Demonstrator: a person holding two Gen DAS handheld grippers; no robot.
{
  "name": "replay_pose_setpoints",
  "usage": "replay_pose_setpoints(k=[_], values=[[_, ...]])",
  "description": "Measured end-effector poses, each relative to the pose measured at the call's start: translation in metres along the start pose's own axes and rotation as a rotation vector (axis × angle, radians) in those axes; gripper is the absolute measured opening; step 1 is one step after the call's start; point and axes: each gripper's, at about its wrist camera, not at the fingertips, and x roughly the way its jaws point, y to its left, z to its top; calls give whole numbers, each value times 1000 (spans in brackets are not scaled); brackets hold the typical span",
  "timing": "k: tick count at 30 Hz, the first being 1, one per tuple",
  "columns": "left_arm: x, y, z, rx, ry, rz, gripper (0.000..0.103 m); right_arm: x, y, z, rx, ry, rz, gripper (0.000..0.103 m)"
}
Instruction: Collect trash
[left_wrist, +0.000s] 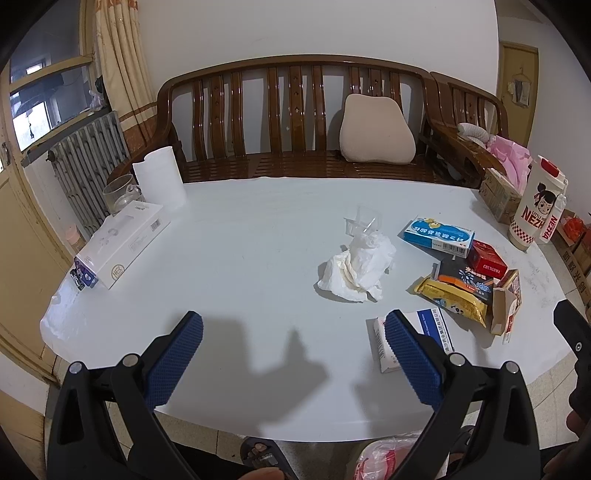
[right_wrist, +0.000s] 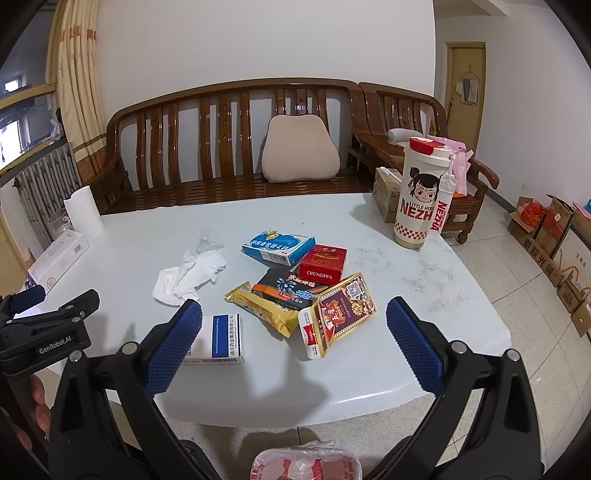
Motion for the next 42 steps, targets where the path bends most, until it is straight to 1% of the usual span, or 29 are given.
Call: replay_pose_setpoints(k=[42], values=[[5, 0, -5, 8, 3, -11, 96, 2, 2, 0, 2, 16, 6, 98]])
